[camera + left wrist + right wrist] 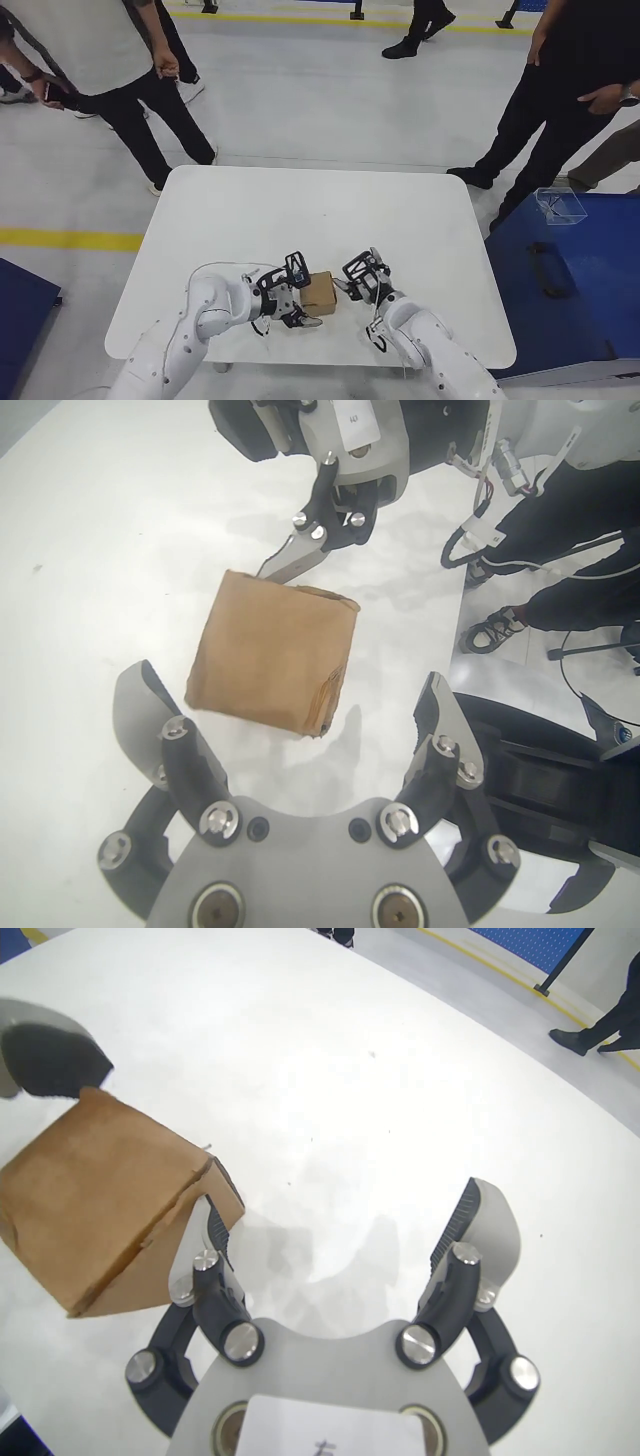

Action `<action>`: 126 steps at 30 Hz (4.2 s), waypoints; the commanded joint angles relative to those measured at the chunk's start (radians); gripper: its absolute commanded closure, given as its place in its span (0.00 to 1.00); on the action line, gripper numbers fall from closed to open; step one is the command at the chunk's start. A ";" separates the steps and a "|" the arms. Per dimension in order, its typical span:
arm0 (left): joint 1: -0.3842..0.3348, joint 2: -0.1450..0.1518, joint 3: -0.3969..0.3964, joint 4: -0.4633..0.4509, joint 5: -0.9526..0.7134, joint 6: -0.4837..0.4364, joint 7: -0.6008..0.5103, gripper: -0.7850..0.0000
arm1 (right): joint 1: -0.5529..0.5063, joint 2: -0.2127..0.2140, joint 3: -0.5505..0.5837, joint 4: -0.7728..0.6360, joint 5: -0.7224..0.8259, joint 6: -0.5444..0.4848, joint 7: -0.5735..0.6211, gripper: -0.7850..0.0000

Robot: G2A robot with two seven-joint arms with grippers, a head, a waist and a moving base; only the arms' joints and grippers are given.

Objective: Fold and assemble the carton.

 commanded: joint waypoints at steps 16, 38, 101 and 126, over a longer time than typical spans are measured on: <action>-0.005 -0.008 0.021 0.032 0.138 0.115 0.172 0.00 | 0.028 -0.017 0.070 0.085 0.098 -0.001 -0.045 0.00; -0.048 -0.017 0.060 0.076 0.171 0.084 0.144 0.72 | 0.014 -0.027 0.116 0.081 0.125 -0.019 -0.014 0.00; -0.004 -0.049 0.146 -0.020 -0.093 0.378 0.205 1.00 | -0.197 -0.006 0.356 -0.135 0.293 -0.159 -0.109 0.00; -0.009 -0.066 0.134 0.005 -0.069 0.388 0.162 1.00 | -0.197 -0.006 0.356 -0.135 0.293 -0.159 -0.109 0.00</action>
